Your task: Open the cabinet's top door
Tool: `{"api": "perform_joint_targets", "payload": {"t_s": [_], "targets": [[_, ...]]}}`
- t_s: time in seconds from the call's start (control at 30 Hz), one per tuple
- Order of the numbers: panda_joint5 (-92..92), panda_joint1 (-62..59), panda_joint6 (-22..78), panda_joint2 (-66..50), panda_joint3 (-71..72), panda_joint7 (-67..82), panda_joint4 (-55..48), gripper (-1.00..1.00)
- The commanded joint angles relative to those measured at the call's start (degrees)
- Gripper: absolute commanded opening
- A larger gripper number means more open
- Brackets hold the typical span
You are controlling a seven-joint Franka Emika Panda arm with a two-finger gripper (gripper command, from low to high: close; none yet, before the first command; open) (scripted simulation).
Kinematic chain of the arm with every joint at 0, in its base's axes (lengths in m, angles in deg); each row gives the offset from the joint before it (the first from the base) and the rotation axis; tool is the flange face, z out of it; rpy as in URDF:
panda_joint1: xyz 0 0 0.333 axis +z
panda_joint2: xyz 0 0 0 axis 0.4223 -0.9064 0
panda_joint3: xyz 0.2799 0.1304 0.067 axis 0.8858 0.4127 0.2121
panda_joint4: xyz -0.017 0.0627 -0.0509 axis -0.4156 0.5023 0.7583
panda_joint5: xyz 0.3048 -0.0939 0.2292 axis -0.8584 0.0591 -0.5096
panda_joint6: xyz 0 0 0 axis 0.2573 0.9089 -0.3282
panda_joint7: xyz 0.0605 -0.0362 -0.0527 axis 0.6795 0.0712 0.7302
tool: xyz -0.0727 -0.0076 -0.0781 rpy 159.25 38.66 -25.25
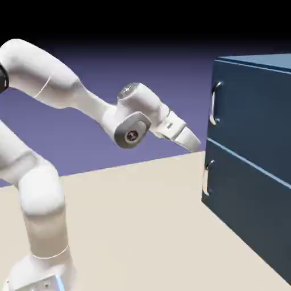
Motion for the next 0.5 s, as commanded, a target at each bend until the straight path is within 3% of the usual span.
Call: {"api": "perform_joint_targets", "payload": {"t_s": [0.0, 0.47], "targets": [[-2.50, -1.10, 0.18, 0.46, 1.15, 1.56, -0.54, 0.00], [-37.39, -16.43, 2.74, 6.85, 17.17, 23.39, -8.06, 0.00]]}}
